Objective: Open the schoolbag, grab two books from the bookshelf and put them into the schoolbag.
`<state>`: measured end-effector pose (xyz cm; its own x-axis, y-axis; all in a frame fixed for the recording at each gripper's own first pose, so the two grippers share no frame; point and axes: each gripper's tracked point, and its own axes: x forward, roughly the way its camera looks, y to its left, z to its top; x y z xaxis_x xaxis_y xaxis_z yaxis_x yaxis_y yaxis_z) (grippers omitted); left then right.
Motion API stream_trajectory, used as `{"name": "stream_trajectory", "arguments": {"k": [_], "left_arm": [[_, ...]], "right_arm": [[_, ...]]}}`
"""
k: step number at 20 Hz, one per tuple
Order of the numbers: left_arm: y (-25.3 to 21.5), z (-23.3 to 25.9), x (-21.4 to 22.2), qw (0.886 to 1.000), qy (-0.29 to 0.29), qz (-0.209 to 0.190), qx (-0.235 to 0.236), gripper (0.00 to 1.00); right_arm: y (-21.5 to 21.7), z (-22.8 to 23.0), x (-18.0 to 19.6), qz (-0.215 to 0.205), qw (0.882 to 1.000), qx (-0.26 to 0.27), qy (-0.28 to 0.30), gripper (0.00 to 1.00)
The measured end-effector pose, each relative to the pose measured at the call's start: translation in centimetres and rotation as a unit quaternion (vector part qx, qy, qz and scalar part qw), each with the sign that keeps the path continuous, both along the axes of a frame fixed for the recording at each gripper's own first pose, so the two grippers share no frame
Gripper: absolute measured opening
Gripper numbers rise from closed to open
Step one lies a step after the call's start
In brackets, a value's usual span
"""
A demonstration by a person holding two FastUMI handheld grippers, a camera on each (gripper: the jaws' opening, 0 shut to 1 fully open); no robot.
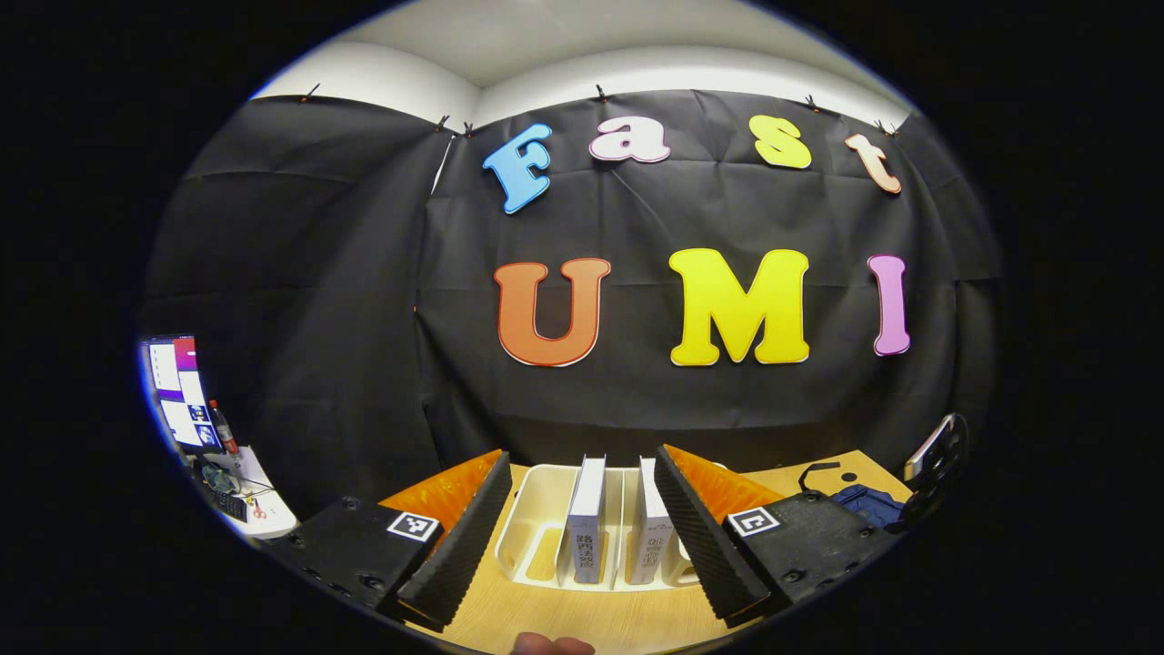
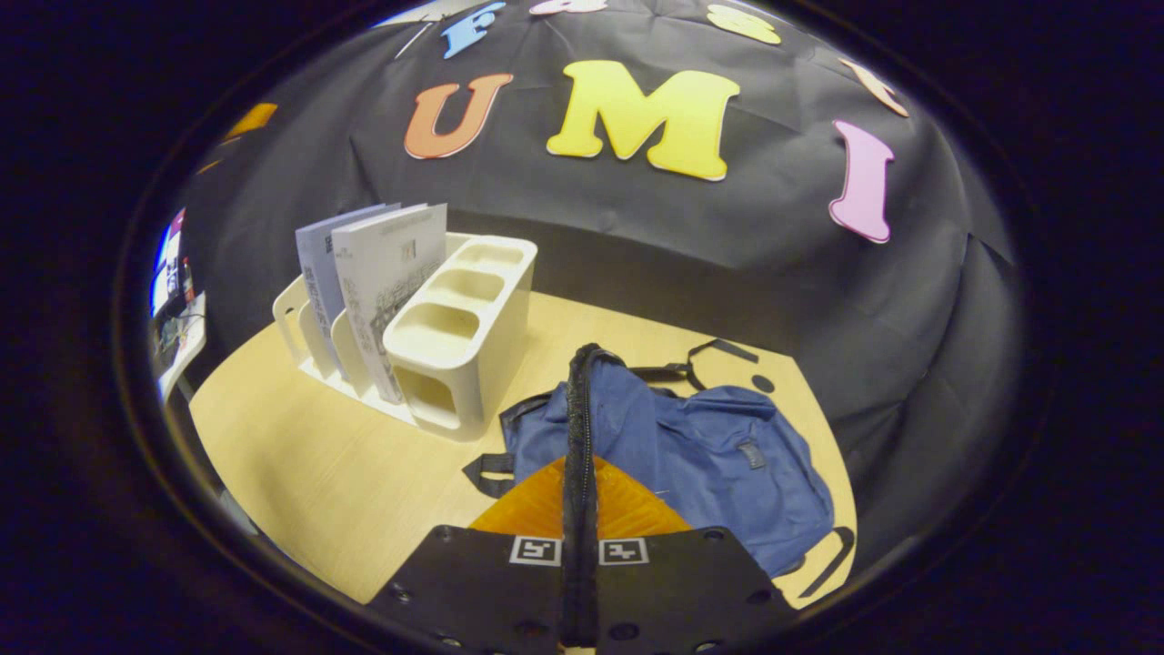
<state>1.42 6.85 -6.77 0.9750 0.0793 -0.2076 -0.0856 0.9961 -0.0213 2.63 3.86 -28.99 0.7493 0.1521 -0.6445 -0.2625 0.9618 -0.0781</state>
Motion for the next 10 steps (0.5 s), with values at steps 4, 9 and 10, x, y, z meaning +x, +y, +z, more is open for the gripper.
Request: {"name": "stream_trajectory", "arguments": {"k": [4, 9, 10], "left_arm": [[-2.3, -1.1, 3.4, 0.998, 0.043, -0.030, -0.018, 0.99], [-5.4, -3.2, 8.1, 0.987, 0.130, -0.083, -0.036, 0.99], [-5.9, -3.9, 8.8, 0.982, 0.156, -0.096, -0.041, 0.99]], "right_arm": [[-4.9, 4.1, 1.3, -0.030, 0.999, 0.009, -0.019, 0.00], [-10.8, 6.8, 2.8, -0.056, 0.998, 0.039, -0.006, 0.00], [-12.2, 7.3, 3.2, -0.063, 0.997, 0.046, -0.002, 0.00]]}}
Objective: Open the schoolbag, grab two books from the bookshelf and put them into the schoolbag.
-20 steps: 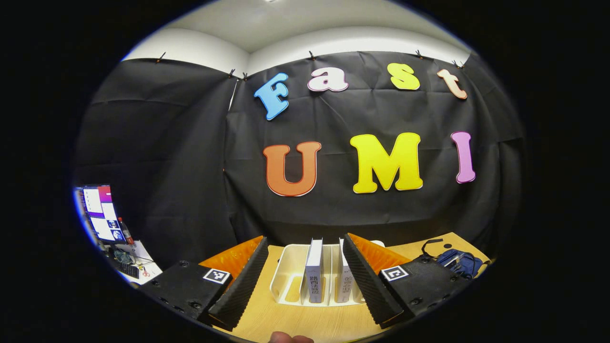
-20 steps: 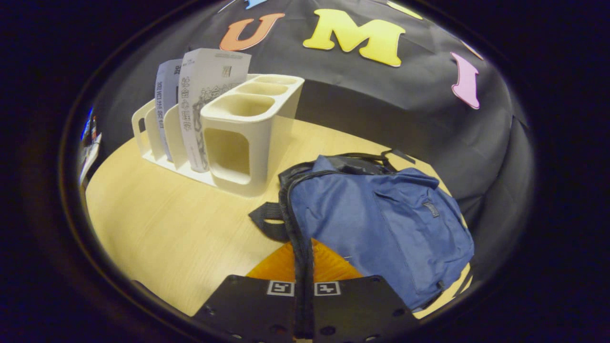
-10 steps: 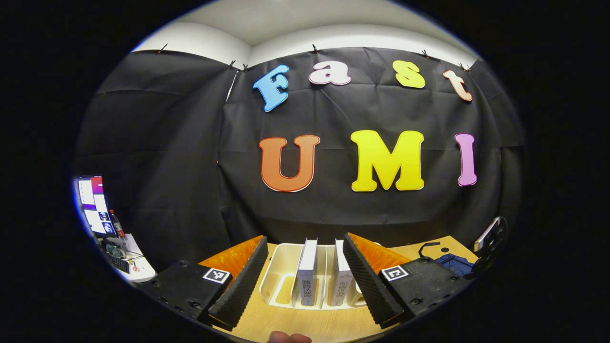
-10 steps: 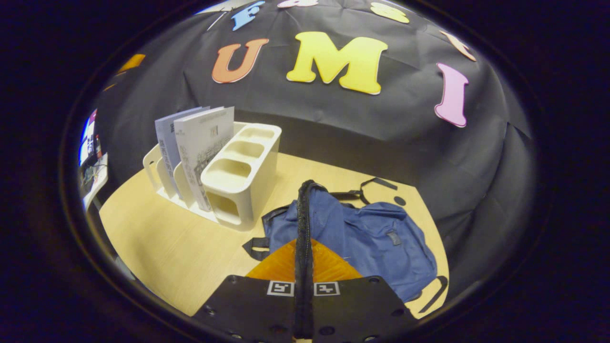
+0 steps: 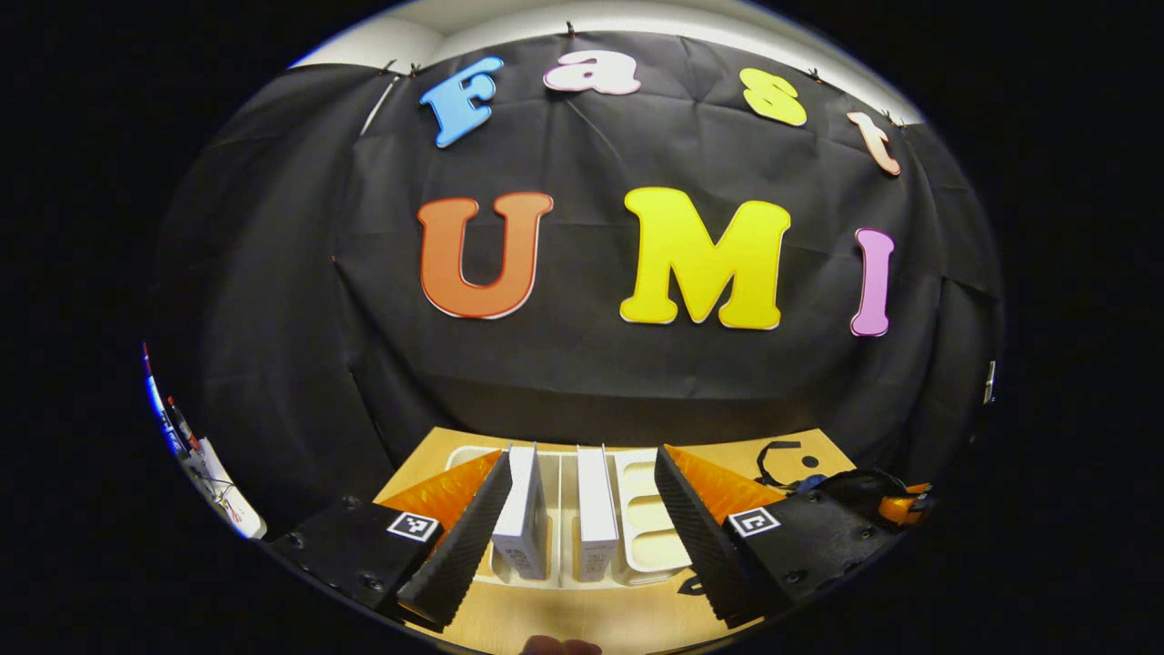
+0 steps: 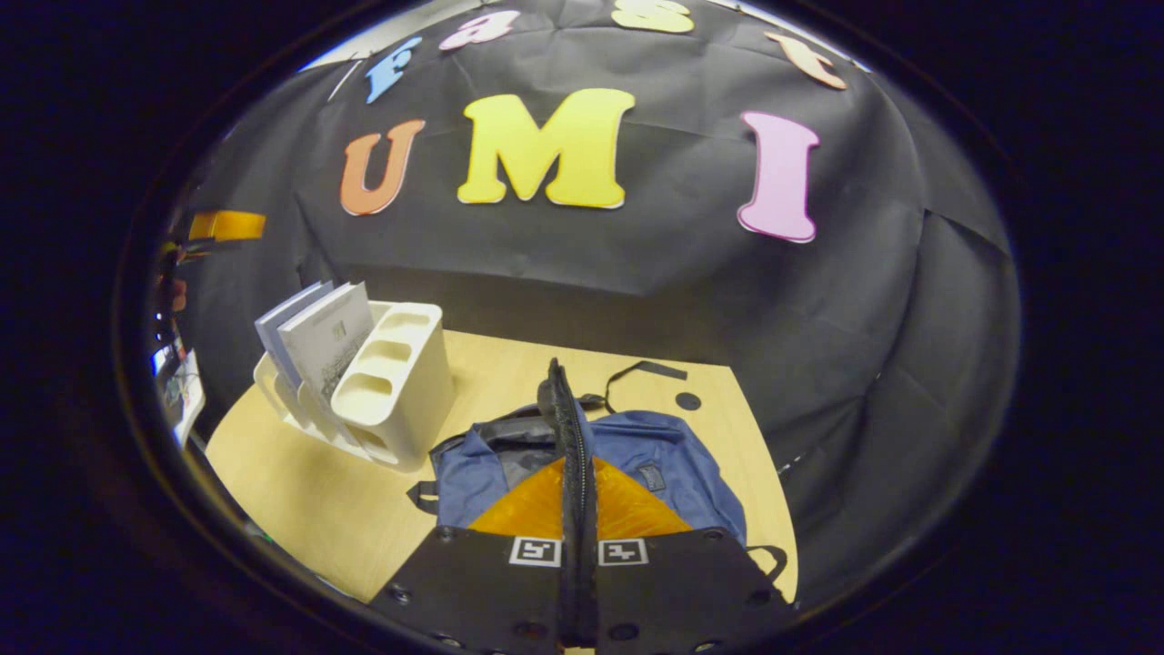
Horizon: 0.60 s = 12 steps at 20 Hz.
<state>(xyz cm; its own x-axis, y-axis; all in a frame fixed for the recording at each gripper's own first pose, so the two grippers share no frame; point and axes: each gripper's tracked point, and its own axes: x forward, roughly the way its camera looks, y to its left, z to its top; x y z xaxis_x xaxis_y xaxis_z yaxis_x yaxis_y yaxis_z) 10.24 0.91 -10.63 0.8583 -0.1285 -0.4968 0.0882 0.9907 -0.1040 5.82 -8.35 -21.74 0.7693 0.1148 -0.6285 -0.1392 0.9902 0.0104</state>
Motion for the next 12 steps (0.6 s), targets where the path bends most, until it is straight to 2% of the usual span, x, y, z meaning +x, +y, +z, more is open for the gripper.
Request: {"name": "stream_trajectory", "arguments": {"k": [3, 5, 6, 9, 12], "left_arm": [[-0.8, -2.3, 2.0, 0.996, 0.087, -0.028, 0.010, 0.99], [-1.4, -4.4, 3.3, 0.987, 0.152, -0.053, 0.015, 0.99], [-1.7, -5.6, 3.5, 0.980, 0.187, -0.065, 0.021, 0.99], [-2.4, -7.8, 4.3, 0.957, 0.269, -0.096, 0.044, 0.99], [-2.7, -10.0, 4.0, 0.934, 0.336, -0.100, 0.071, 0.99]], "right_arm": [[-4.5, 1.1, 1.6, -0.019, 1.000, 0.012, 0.004, 0.00], [-7.1, 1.5, 2.6, -0.031, 0.999, 0.019, 0.004, 0.00], [-8.1, 1.5, 2.9, -0.035, 0.999, 0.022, 0.006, 0.02], [-9.8, 0.8, 3.1, -0.041, 0.999, 0.033, 0.013, 0.00], [-10.4, 0.2, 3.0, -0.044, 0.998, 0.044, 0.015, 0.00]]}}
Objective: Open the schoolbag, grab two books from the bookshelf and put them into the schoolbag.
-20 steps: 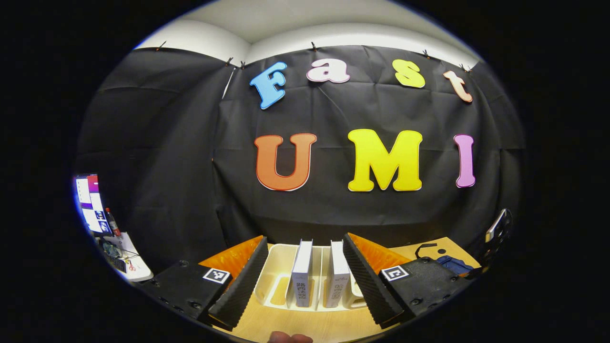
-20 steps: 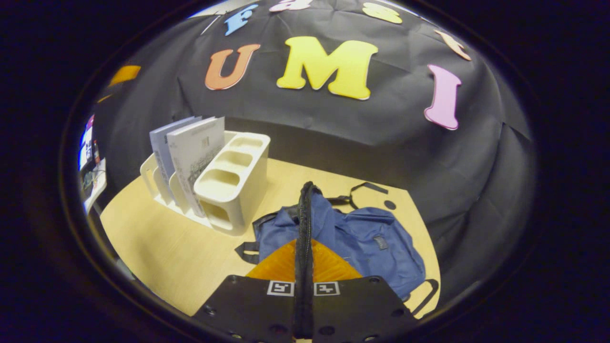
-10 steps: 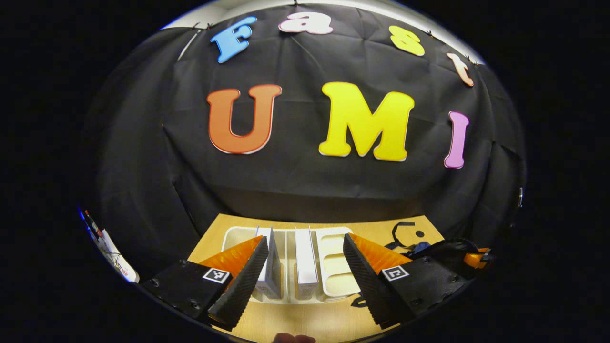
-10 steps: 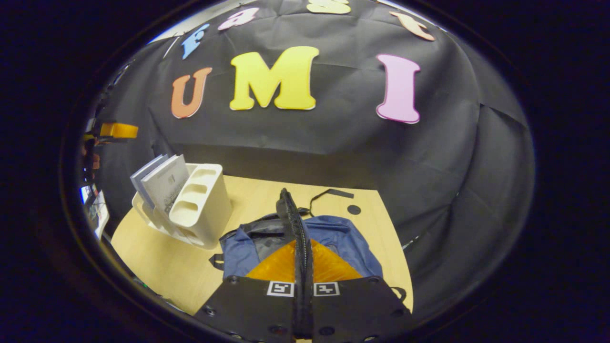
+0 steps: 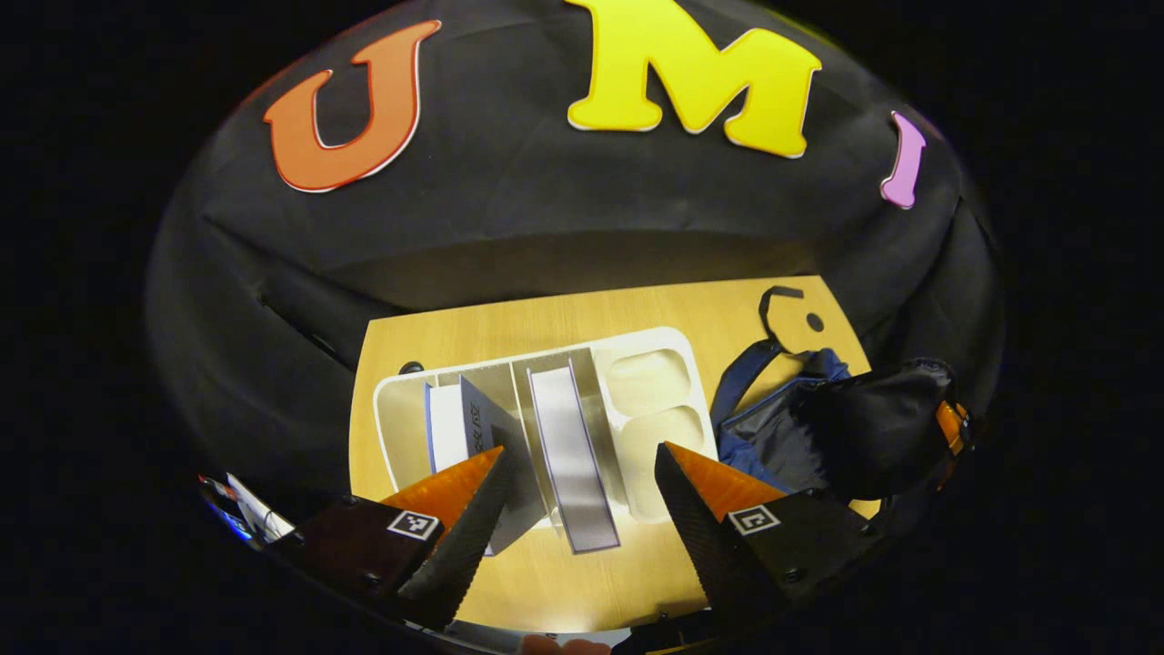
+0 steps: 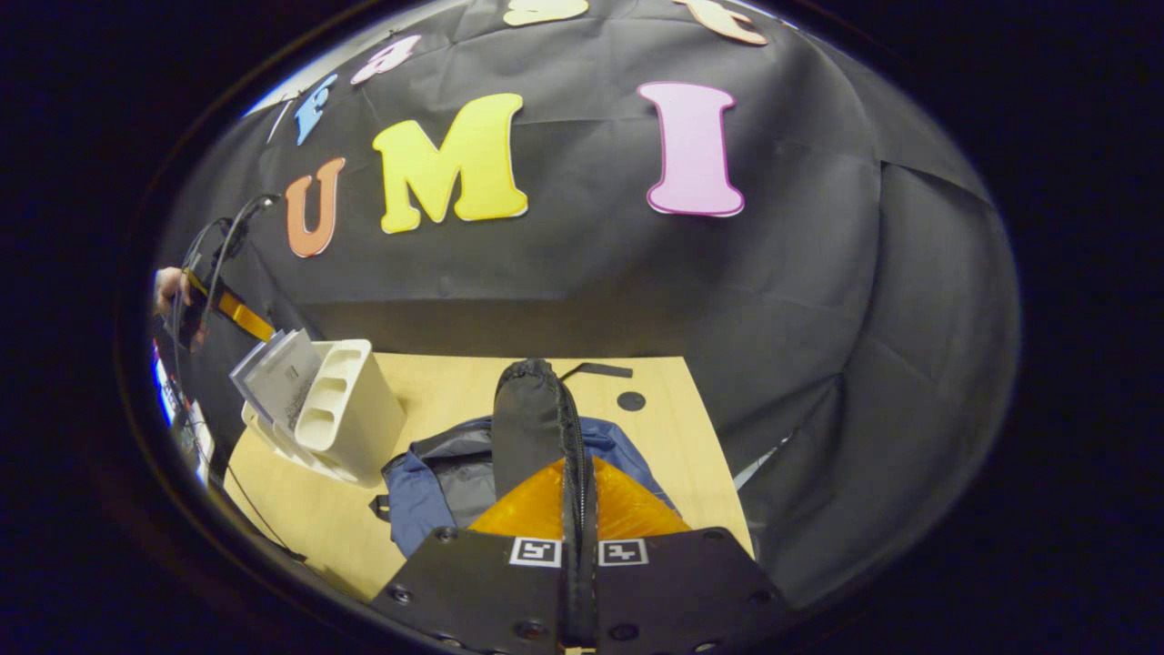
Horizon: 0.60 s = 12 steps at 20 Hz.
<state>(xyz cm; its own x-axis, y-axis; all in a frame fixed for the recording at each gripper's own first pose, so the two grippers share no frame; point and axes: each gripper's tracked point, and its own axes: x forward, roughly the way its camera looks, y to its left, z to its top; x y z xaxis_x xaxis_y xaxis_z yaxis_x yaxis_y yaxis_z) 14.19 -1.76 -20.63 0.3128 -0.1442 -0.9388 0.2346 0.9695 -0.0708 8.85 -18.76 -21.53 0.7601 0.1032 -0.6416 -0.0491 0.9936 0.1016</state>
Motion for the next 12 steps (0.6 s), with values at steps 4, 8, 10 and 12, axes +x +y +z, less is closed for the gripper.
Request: {"name": "stream_trajectory", "arguments": {"k": [4, 8, 10, 12], "left_arm": [[-0.5, -3.2, -1.2, 0.995, 0.099, 0.024, 0.002, 0.99], [-0.3, -6.0, -2.2, 0.986, 0.156, 0.064, 0.005, 0.99], [-0.1, -6.9, -2.5, 0.981, 0.173, 0.083, 0.010, 0.99], [0.0, -7.9, -2.6, 0.978, 0.185, 0.096, 0.014, 0.96]], "right_arm": [[-1.0, -0.6, -0.2, -0.014, 1.000, 0.019, 0.000, 0.00], [-2.0, -1.2, -0.4, -0.025, 0.999, 0.031, 0.002, 0.00], [-2.1, -1.5, -0.4, -0.027, 0.999, 0.035, 0.003, 0.00], [-2.3, -1.7, -0.4, -0.028, 0.999, 0.038, 0.004, 0.00]]}}
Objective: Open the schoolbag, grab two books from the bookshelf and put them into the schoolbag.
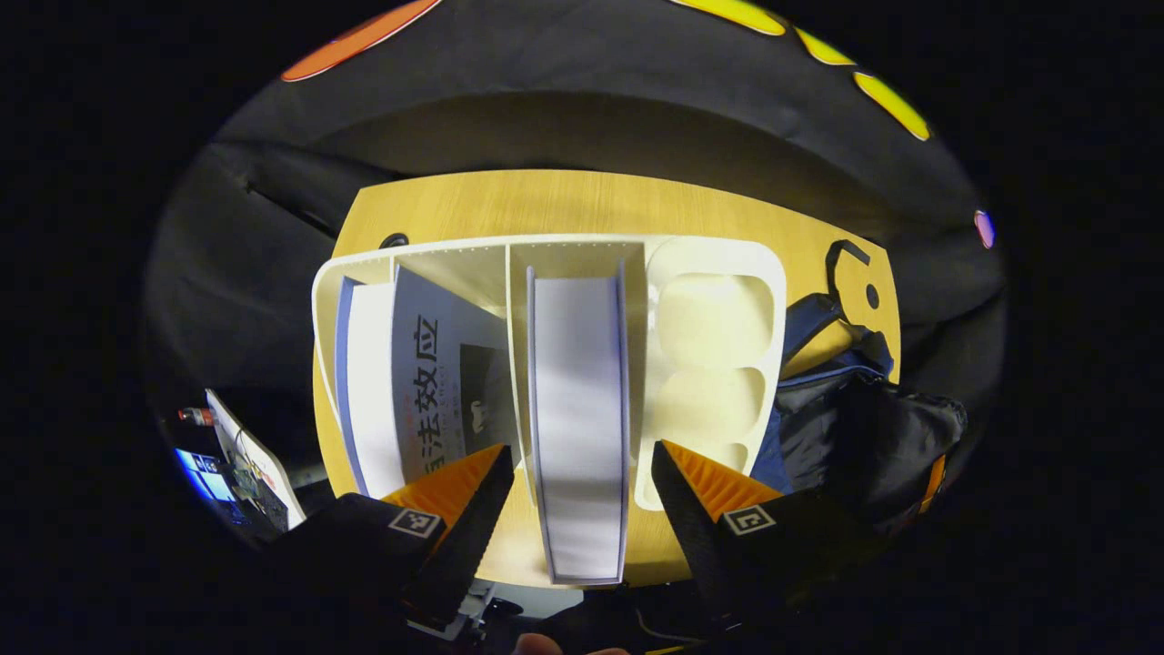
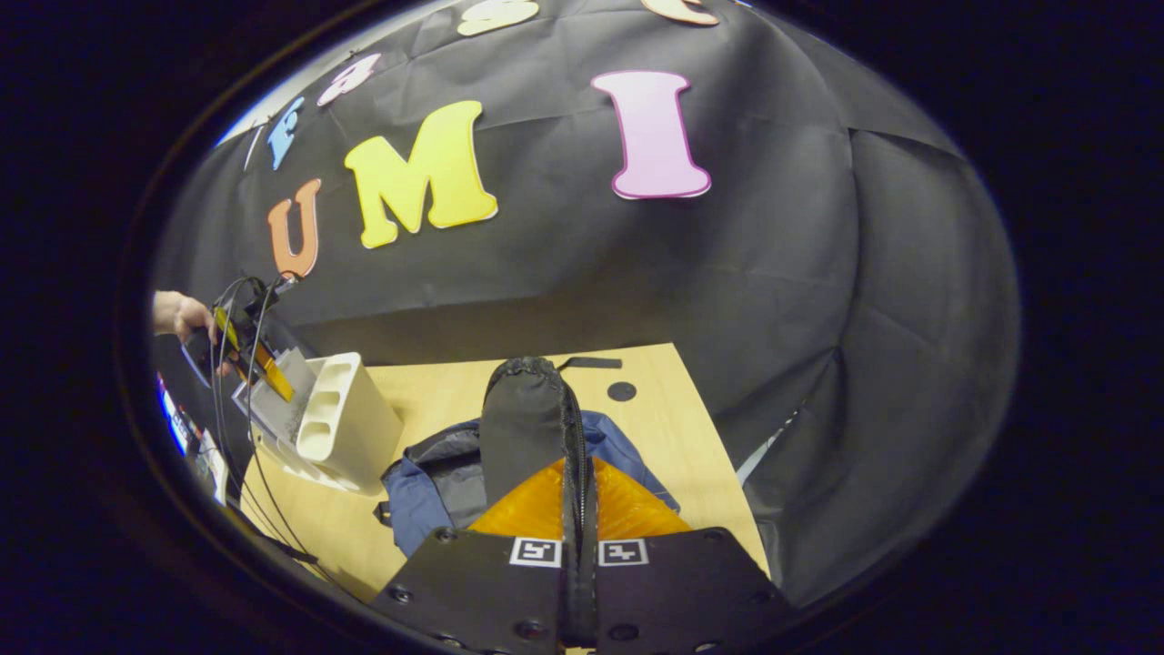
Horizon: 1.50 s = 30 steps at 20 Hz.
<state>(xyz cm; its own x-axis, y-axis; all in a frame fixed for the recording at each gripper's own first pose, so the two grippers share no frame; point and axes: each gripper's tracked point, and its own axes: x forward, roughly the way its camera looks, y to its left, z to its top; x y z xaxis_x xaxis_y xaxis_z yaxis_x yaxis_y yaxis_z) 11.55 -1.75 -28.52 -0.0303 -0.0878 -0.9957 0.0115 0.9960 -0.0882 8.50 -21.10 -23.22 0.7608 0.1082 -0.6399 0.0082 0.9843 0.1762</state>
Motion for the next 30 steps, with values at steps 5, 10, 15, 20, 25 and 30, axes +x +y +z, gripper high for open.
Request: {"name": "stream_trajectory", "arguments": {"k": [5, 10, 15, 20, 25, 30], "left_arm": [[-0.1, -1.3, 0.4, 1.000, 0.006, 0.014, 0.011, 0.77], [0.1, -2.1, 0.2, 0.999, 0.020, 0.021, 0.025, 0.57], [0.7, -0.5, -0.6, 0.999, 0.021, 0.016, 0.036, 0.48], [2.3, 7.2, -3.3, 0.999, -0.026, -0.012, 0.020, 0.47], [2.9, 14.4, -8.4, 0.996, -0.072, 0.004, -0.049, 0.47], [2.1, 17.2, -11.6, 0.980, -0.094, 0.072, -0.161, 0.46]], "right_arm": [[-0.2, -0.4, 0.2, -0.003, 1.000, 0.006, 0.002, 0.00], [-0.4, -0.4, 0.1, -0.005, 1.000, 0.009, 0.003, 0.00], [-0.1, -0.1, 0.1, -0.001, 1.000, 0.003, -0.003, 0.00], [0.1, 0.0, 0.1, 0.000, 1.000, 0.000, -0.006, 0.00], [0.9, 0.4, -0.3, -0.001, 1.000, -0.010, -0.003, 0.00], [1.6, 0.9, -0.6, -0.005, 1.000, -0.014, 0.000, 0.00]]}}
